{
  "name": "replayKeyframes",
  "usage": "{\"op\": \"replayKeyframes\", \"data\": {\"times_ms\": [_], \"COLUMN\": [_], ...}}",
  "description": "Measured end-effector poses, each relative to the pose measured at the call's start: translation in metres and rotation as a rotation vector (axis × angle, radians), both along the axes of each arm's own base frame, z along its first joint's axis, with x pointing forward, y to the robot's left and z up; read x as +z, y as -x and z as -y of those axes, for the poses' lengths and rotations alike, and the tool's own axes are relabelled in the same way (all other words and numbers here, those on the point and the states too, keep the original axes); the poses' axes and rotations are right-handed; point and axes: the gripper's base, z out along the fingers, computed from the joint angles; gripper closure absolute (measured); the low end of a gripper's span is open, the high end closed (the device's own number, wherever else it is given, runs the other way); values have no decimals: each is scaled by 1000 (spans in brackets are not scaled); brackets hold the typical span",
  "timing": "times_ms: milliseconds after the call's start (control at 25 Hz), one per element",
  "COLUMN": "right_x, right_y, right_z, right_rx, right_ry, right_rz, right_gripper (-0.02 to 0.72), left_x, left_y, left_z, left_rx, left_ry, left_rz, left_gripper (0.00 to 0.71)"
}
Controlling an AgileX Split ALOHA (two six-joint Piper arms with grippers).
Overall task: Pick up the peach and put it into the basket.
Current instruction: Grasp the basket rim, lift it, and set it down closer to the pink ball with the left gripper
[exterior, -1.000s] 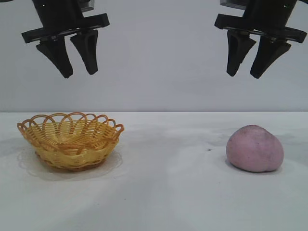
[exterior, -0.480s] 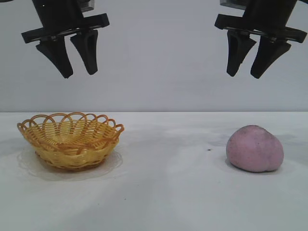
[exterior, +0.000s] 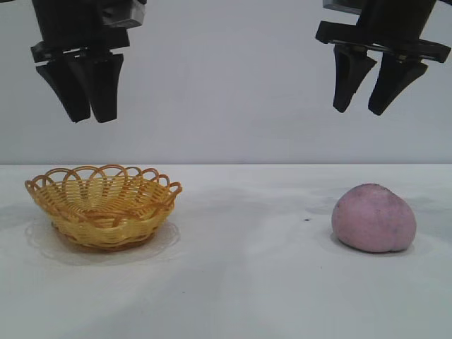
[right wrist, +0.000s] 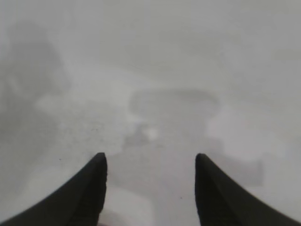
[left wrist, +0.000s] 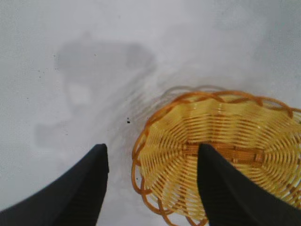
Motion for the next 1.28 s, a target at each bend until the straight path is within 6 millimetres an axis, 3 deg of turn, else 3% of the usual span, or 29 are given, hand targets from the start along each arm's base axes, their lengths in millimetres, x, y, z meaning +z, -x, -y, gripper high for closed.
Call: {"op": "replayKeyframes", "data": {"times_ms": [760, 800, 1000, 1280], "right_x": [0, 0, 0, -1], "right_y": [0, 0, 1, 1], "right_z": [1, 1, 1, 1], "right_rx": [5, 5, 6, 7], "right_ry": [9, 9, 11, 12], "right_rz": [-5, -4, -5, -8], "right_gripper": [295, 295, 295, 295], "left_x": [-55, -58, -64, -62], "left_y": [-29, -29, -28, -22], "left_z": [6, 6, 5, 3], "left_rx": [-48, -50, -48, 142], "left_ry": [-53, -60, -80, -83], "left_rz": [-85, -88, -122, -199], "left_gripper": [344, 414, 634, 644]}}
